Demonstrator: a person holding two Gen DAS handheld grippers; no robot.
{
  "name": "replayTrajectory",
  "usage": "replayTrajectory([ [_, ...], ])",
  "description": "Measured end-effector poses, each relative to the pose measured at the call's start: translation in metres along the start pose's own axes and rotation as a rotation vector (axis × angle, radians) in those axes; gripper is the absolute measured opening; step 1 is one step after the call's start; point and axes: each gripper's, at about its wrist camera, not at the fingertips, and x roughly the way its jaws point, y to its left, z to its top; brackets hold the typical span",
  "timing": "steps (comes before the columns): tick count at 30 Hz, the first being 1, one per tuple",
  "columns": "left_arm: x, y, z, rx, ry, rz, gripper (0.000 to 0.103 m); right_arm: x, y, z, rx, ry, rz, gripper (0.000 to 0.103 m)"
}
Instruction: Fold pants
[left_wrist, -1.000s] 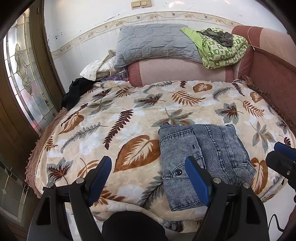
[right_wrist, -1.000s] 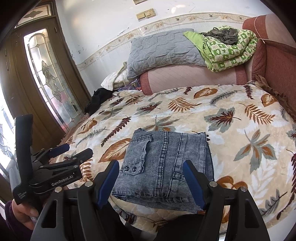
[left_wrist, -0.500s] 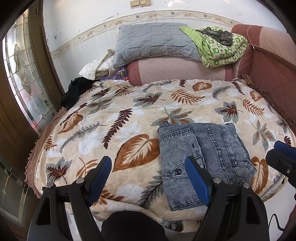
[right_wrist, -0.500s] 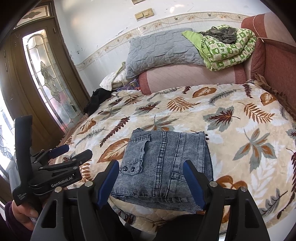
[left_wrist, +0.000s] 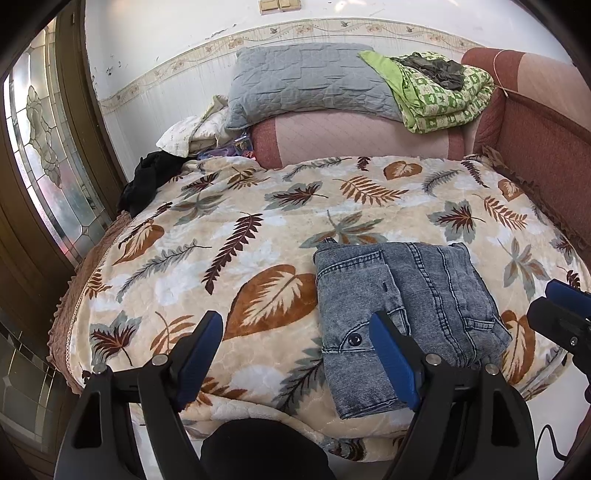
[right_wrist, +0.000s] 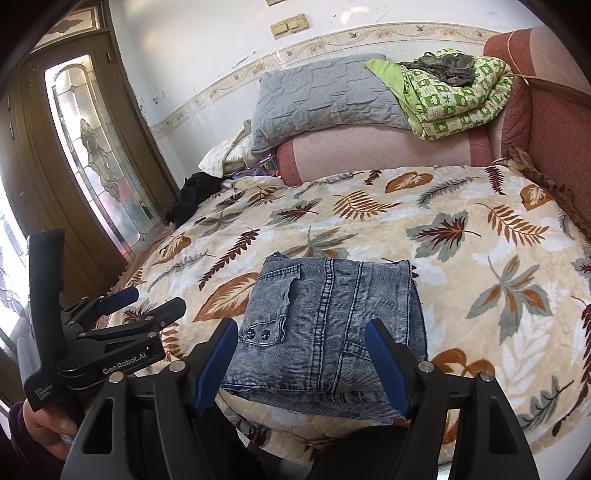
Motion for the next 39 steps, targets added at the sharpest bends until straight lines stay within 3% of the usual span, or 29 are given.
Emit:
replayTrajectory([
  [39, 0.002, 0.006, -0.005, -0.010, 0.010, 0.004, 0.082, 0.007, 0.022, -0.003, -0.072, 0.014, -0.012, 0.075],
])
